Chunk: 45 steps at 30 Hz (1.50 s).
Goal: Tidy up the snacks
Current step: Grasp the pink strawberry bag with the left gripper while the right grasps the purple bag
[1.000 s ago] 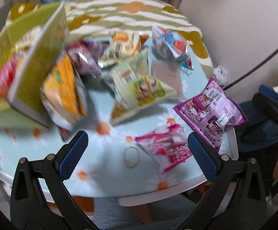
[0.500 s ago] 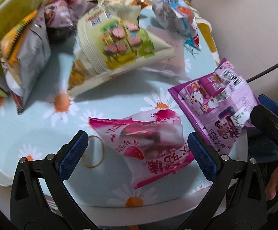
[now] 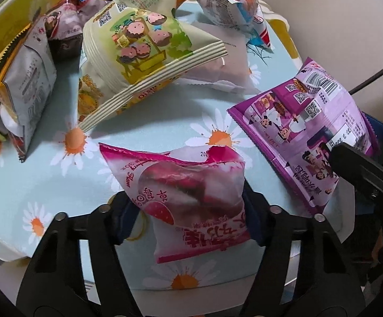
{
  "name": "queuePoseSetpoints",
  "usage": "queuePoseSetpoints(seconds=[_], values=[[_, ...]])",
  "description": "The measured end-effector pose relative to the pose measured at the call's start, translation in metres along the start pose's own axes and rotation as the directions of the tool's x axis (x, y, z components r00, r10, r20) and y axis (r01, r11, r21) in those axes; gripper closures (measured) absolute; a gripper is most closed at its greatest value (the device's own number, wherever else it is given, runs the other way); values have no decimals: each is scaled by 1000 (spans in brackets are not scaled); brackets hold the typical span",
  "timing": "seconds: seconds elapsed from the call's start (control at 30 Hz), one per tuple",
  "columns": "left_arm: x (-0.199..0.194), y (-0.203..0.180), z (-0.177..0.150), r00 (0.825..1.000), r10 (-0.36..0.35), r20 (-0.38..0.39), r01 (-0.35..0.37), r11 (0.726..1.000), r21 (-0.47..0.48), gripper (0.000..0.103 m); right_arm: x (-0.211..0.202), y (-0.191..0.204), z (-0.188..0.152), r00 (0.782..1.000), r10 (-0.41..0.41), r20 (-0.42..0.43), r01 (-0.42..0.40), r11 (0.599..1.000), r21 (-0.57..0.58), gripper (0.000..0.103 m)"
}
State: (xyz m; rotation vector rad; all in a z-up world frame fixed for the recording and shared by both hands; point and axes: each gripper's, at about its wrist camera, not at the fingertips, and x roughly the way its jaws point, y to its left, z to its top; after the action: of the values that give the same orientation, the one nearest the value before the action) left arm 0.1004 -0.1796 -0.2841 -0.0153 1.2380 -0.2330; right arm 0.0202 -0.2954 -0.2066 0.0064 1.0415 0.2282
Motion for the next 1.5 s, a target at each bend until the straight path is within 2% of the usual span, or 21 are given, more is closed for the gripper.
queuePoseSetpoints(seconds=[0.2,0.5,0.6,0.67,0.87,1.13,1.33,1.5], values=[[-2,3,-1,1000,-3,-3,3,1000,13,44,9,2,0,1000,-17,-14,17,999,-49,1],[-12,11,-6,1000,16,-8,-16,1000,21,46,28,14,4,999,-46,-28,41,987,-154,9],[-17,18,-9,1000,21,-7,-21,1000,13,46,37,19,5,998,-49,-44,40,983,-177,17],[-20,25,-11,1000,18,-8,-18,1000,6,47,43,21,4,997,-44,-63,31,982,-187,27],[-28,34,-11,1000,-3,1,3,1000,0,50,43,27,3,996,-48,-71,32,978,-205,36],[-59,36,-6,999,-35,38,34,999,15,50,17,20,9,998,-29,-49,23,993,-118,38],[-96,34,3,994,-63,86,63,998,6,50,-13,18,28,999,-26,-27,24,997,-73,38],[-143,40,23,980,-69,185,74,997,-22,50,-43,26,56,1000,-6,23,8,997,-72,38]])
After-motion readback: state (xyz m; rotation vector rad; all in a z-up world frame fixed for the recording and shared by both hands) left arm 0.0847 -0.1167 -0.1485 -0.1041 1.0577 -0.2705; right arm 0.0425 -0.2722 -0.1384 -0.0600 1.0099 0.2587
